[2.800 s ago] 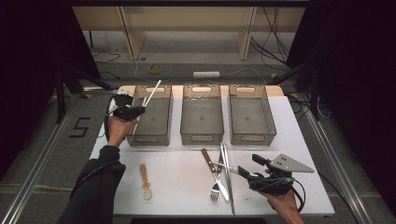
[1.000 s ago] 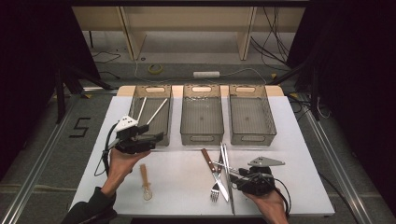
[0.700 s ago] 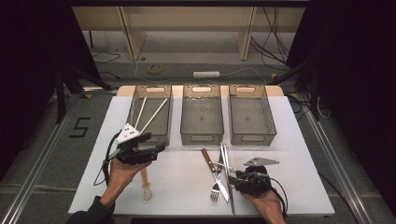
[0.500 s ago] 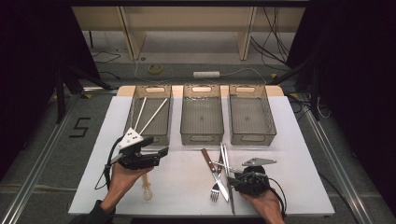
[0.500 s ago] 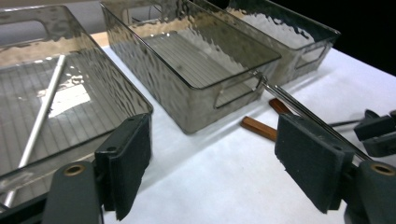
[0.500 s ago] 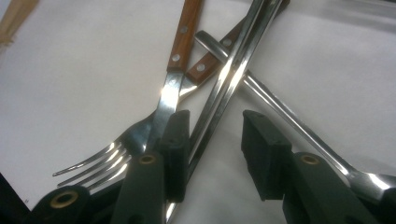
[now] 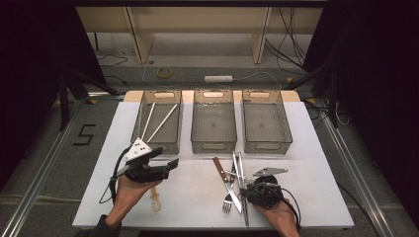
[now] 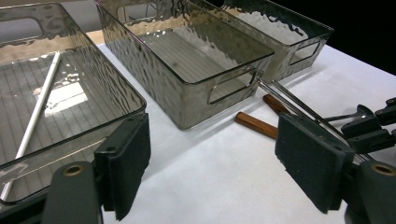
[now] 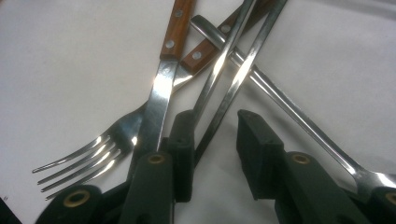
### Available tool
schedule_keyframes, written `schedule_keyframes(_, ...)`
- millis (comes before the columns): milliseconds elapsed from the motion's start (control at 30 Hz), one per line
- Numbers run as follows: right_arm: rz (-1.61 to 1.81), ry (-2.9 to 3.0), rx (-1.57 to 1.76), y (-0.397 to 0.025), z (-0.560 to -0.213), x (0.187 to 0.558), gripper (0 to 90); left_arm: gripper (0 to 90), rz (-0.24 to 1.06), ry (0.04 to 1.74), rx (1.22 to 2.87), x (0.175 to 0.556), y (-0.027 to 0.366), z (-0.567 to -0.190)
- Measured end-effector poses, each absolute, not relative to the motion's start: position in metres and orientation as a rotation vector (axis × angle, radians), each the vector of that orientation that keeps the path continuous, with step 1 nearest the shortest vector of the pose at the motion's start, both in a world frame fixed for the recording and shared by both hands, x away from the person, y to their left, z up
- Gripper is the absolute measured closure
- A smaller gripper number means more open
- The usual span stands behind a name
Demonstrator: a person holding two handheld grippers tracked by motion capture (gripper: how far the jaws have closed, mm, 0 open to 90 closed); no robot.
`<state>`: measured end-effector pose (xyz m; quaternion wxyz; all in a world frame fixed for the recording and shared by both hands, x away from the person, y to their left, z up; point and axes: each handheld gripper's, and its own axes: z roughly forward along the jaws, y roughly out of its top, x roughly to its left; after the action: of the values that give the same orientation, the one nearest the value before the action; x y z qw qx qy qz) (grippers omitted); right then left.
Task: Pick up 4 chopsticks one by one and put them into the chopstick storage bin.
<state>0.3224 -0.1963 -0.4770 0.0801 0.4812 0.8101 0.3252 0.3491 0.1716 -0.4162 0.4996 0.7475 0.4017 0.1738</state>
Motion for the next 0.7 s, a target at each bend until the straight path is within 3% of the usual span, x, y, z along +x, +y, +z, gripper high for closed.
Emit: schedule_keyframes(700, 0.943, 2.404, 1.479, -0.2004, -0.4793, 0.3244, 77.8, 26.1, 0.401, 0.951, 1.82, 0.3446, 0.1696, -0.4167)
